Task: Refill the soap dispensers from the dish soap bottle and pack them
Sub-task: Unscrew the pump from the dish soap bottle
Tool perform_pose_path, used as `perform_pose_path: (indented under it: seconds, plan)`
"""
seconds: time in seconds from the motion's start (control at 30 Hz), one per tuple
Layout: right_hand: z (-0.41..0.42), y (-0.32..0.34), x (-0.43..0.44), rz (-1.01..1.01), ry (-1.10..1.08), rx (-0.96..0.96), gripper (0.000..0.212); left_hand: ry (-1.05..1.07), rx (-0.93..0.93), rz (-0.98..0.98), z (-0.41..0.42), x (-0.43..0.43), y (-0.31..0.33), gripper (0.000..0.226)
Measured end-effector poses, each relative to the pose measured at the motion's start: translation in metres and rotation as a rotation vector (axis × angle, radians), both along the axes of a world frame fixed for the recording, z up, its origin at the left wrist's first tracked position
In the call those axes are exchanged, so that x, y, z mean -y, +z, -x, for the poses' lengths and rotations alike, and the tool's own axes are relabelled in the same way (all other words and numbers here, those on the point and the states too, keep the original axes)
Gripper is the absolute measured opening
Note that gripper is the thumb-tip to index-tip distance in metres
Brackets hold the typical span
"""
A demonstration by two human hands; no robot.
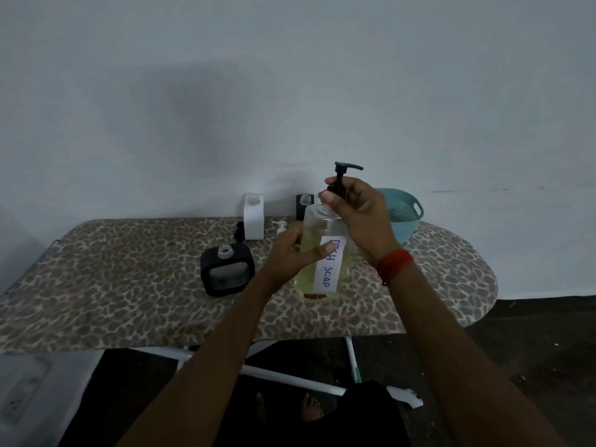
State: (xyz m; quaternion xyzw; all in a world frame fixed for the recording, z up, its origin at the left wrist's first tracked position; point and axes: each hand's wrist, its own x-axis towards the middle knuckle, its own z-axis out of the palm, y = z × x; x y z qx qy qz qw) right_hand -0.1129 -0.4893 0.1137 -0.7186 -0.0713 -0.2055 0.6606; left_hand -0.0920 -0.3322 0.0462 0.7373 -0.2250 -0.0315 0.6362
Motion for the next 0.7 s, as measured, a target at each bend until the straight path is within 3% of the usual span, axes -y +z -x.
perform_pose_path:
  seconds: [0.13, 0.3, 0.4, 0.53, 0.7]
  plan:
    - [0.023, 0.034, -0.017, -0.043, 0.087, 0.035, 0.025, -0.062, -0.08, 0.207, 0.027, -0.007, 0.022, 0.046]
    - [0.04, 0.057, -0.033, 0.036, 0.169, 0.045, 0.024, -0.062, -0.254, 0.405, 0.049, -0.008, 0.027, 0.093]
    - [0.048, 0.059, -0.034, 0.025, 0.24, 0.009, 0.028, -0.114, -0.379, 0.553, 0.058, -0.009, 0.035, 0.104]
    - [0.06, 0.054, -0.03, 0.004, 0.264, -0.016, 0.028, -0.008, -0.423, 0.463, 0.063, -0.014, 0.033, 0.104]
    - [0.079, 0.044, -0.05, 0.166, -0.121, 0.066, 0.03, 0.107, -0.352, 0.316, 0.067, -0.02, 0.023, 0.096]
